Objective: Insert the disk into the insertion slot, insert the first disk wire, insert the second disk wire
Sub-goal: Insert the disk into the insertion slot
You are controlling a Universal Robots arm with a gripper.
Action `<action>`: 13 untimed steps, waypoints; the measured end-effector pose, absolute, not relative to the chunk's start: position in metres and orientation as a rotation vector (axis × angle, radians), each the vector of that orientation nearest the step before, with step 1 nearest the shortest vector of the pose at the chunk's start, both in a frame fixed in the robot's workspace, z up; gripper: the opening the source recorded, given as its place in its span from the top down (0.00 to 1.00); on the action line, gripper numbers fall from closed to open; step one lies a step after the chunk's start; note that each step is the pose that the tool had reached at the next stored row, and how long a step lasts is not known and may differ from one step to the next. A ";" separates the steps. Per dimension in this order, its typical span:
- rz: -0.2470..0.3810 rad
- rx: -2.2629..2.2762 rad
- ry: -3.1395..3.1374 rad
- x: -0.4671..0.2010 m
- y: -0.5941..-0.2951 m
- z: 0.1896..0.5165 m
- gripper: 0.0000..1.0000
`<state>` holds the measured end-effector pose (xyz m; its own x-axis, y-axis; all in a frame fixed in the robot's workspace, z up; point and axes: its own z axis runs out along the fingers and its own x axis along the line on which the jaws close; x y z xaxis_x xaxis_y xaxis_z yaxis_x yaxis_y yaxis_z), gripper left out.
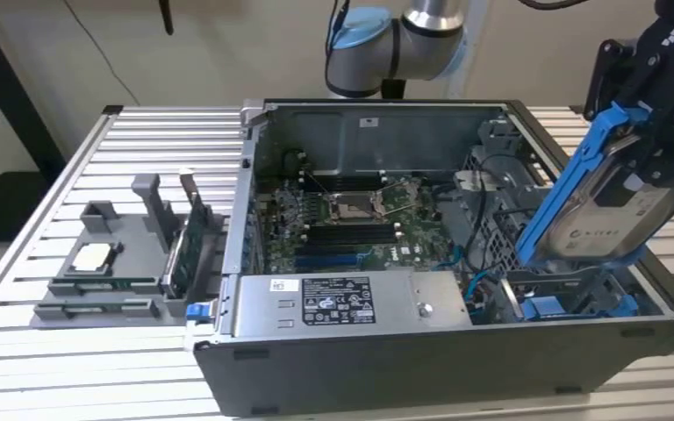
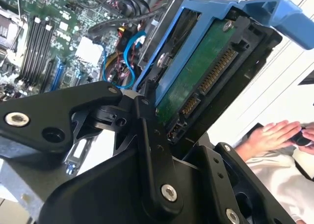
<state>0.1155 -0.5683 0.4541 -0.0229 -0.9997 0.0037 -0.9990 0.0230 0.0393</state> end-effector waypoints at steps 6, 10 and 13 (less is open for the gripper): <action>-0.040 2.177 -2.223 0.116 -0.568 0.449 0.67; -0.040 2.178 -2.222 0.116 -0.568 0.448 0.67; -0.040 2.178 -2.222 0.116 -0.568 0.448 0.67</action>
<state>0.1155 -0.5683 0.4479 -0.0201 -0.9998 0.0036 -0.9990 0.0202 0.0393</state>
